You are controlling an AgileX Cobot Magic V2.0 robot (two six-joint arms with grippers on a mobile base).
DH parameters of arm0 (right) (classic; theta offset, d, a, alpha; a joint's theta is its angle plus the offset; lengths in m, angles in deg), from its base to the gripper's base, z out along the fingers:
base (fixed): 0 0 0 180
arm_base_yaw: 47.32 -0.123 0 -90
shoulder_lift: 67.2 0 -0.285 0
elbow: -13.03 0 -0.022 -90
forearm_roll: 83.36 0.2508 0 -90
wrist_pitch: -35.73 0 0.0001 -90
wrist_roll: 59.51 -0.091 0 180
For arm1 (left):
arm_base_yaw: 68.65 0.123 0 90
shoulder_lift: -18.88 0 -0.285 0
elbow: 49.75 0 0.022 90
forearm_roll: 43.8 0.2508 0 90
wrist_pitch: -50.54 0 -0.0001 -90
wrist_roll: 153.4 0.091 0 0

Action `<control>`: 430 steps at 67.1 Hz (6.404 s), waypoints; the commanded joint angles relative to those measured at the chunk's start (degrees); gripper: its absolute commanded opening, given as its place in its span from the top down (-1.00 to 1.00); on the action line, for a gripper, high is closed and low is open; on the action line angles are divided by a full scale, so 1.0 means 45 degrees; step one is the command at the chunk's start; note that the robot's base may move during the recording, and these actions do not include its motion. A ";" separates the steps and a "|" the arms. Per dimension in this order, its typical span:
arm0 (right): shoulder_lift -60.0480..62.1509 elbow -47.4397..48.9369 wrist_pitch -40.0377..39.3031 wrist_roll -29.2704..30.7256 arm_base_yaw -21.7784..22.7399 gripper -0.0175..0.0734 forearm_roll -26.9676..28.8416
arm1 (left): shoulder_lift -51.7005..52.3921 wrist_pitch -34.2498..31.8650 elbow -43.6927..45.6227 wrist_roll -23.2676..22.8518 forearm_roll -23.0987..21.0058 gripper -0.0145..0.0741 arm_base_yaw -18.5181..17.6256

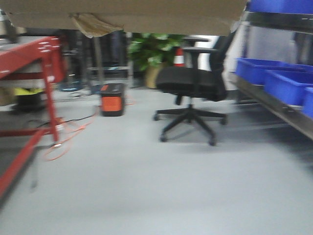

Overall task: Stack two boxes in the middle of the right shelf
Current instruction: 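Carry the boxes with both grippers toward the steel shelf rack, then lower the stacked boxes onto the middle steel shelf with both grippers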

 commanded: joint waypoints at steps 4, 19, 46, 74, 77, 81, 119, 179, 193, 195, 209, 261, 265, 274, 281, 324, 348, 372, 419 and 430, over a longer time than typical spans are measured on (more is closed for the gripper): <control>0.0230 0.0180 -0.0682 -0.0020 0.0076 0.99 -0.0570 | 0.0130 -0.0243 0.0135 -0.0017 0.0455 0.92 0.0006; 0.0230 0.0180 -0.0682 -0.0020 0.0076 0.99 -0.0570 | 0.0130 -0.0243 0.0135 -0.0017 0.0455 0.92 0.0006; 0.0230 0.0180 -0.0729 -0.0020 0.0076 0.99 -0.0570 | 0.0130 -0.0243 0.0135 -0.0017 0.0455 0.92 0.0006; 0.0230 0.0180 -0.0759 -0.0020 0.0076 0.99 -0.0561 | 0.0130 -0.0243 0.0135 -0.0017 0.0455 0.92 0.0006; 0.0230 0.0180 -0.0759 -0.0020 0.0076 0.99 -0.0561 | 0.0130 -0.0243 0.0135 -0.0017 0.0455 0.92 0.0006; 0.0230 0.0180 -0.0759 -0.0020 0.0076 0.99 -0.0561 | 0.0130 -0.0243 0.0135 -0.0017 0.0455 0.92 0.0006; 0.0230 0.0180 -0.0759 -0.0020 0.0076 0.99 -0.0561 | 0.0130 -0.0243 0.0135 -0.0017 0.0455 0.92 0.0006; 0.0230 0.0180 -0.0759 -0.0020 0.0076 0.99 -0.0561 | 0.0130 -0.0243 0.0135 -0.0017 0.0455 0.92 0.0006; 0.0230 0.0180 -0.0759 -0.0020 0.0076 0.99 -0.0561 | 0.0130 -0.0243 0.0135 -0.0017 0.0455 0.92 0.0006; 0.0230 0.0180 -0.0759 -0.0020 0.0076 0.99 -0.0561 | 0.0130 -0.0243 0.0135 -0.0017 0.0455 0.92 0.0006; 0.0230 0.0180 -0.0759 -0.0020 0.0076 0.99 -0.0561 | 0.0130 -0.0243 0.0135 -0.0017 0.0455 0.92 0.0006; 0.0230 0.0180 -0.0759 -0.0020 0.0076 0.99 -0.0561 | 0.0130 -0.0243 0.0135 -0.0017 0.0455 0.92 0.0006; 0.0230 0.0180 -0.0759 -0.0020 0.0076 0.99 -0.0561 | 0.0130 -0.0243 0.0135 -0.0017 0.0455 0.92 0.0006; 0.0230 0.0180 -0.0759 -0.0020 0.0076 0.99 -0.0561 | 0.0130 -0.0243 0.0135 -0.0017 0.0455 0.92 0.0006; 0.0230 0.0180 -0.0759 -0.0020 0.0076 0.99 -0.0561 | 0.0130 -0.0243 0.0135 -0.0017 0.0455 0.92 0.0006; -0.0030 0.0187 0.1601 -0.0218 0.0100 0.99 -0.0303 | -0.0300 0.0347 0.0135 0.0971 -0.1989 0.92 0.0006; -0.1033 0.0235 0.1738 -0.0218 0.0100 0.99 0.0315 | -0.1519 0.1185 0.0135 0.0992 -0.2859 0.92 0.0295; -0.1493 0.0235 0.1767 -0.0218 0.0100 -0.02 0.0237 | -0.1815 0.1058 0.0135 0.0992 -0.2884 0.57 0.0295; -0.0768 0.0951 0.2113 -0.0218 0.0100 0.32 0.0095 | -0.1341 0.0072 0.0135 0.0992 -0.2245 0.30 0.0295; -0.0656 0.0951 0.2272 -0.0218 0.0100 0.95 0.0188 | -0.1248 -0.0272 0.0135 0.0992 -0.2192 0.92 0.0295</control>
